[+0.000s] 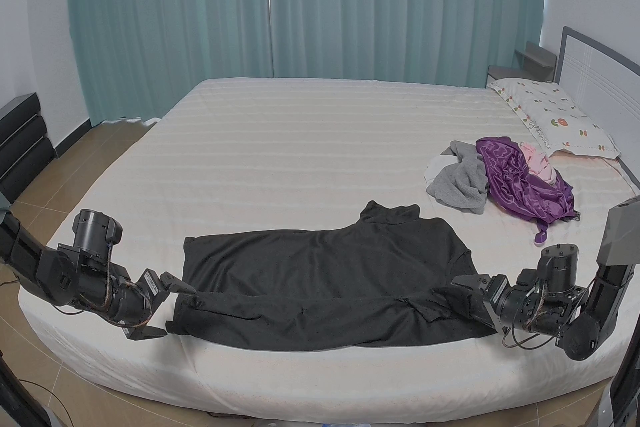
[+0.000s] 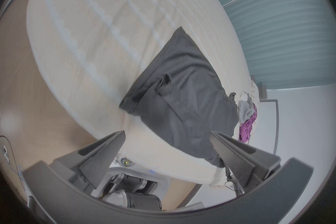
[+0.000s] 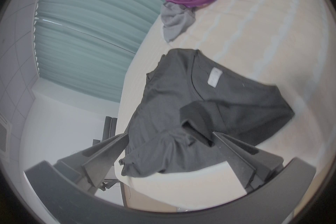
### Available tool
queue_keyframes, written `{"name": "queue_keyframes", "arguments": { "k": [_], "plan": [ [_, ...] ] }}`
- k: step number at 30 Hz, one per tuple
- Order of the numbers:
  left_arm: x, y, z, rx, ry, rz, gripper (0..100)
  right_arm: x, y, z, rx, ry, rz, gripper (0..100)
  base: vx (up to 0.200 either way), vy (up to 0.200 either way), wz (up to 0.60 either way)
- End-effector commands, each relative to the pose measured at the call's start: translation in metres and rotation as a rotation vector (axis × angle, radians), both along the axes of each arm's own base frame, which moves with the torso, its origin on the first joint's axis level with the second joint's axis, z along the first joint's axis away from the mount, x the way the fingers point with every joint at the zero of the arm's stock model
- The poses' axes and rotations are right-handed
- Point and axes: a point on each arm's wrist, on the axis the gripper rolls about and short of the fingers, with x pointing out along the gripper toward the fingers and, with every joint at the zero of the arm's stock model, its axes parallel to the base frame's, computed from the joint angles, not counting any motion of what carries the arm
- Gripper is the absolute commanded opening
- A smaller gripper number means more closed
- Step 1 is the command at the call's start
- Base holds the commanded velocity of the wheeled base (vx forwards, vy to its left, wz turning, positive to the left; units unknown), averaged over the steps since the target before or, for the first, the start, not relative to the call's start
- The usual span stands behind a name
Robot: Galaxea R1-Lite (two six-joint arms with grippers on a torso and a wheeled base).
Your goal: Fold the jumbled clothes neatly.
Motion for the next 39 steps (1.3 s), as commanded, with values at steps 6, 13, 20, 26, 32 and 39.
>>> {"name": "queue_keyframes", "arguments": {
  "k": [6, 13, 20, 26, 32, 39],
  "plan": [
    [-0.010, -0.001, -0.005, -0.043, 0.018, -0.014, 100, -0.011, 0.008, -0.005, 0.041, 0.070, 0.000, 100, 0.000, 0.000, 0.00],
    [-0.006, -0.001, -0.015, -0.055, 0.002, -0.019, 100, -0.006, 0.016, -0.007, 0.094, 0.086, -0.018, 100, 0.000, 0.000, 0.00],
    [-0.002, -0.001, -0.021, -0.059, 0.012, -0.017, 100, 0.010, 0.022, -0.016, 0.040, 0.062, -0.107, 100, 0.000, 0.000, 0.00],
    [-0.001, -0.001, -0.024, -0.062, 0.024, -0.012, 100, 0.012, 0.023, -0.016, 0.036, 0.052, -0.117, 100, 0.000, 0.000, 0.00],
    [-0.001, -0.002, -0.025, -0.062, 0.027, -0.015, 100, 0.020, 0.023, -0.022, 0.031, 0.053, -0.133, 100, 0.000, 0.000, 0.00],
    [-0.001, -0.002, -0.025, -0.062, 0.027, -0.016, 100, 0.032, 0.022, -0.037, -0.008, 0.066, -0.188, 100, 0.000, 0.000, 0.00]
  ]
}}
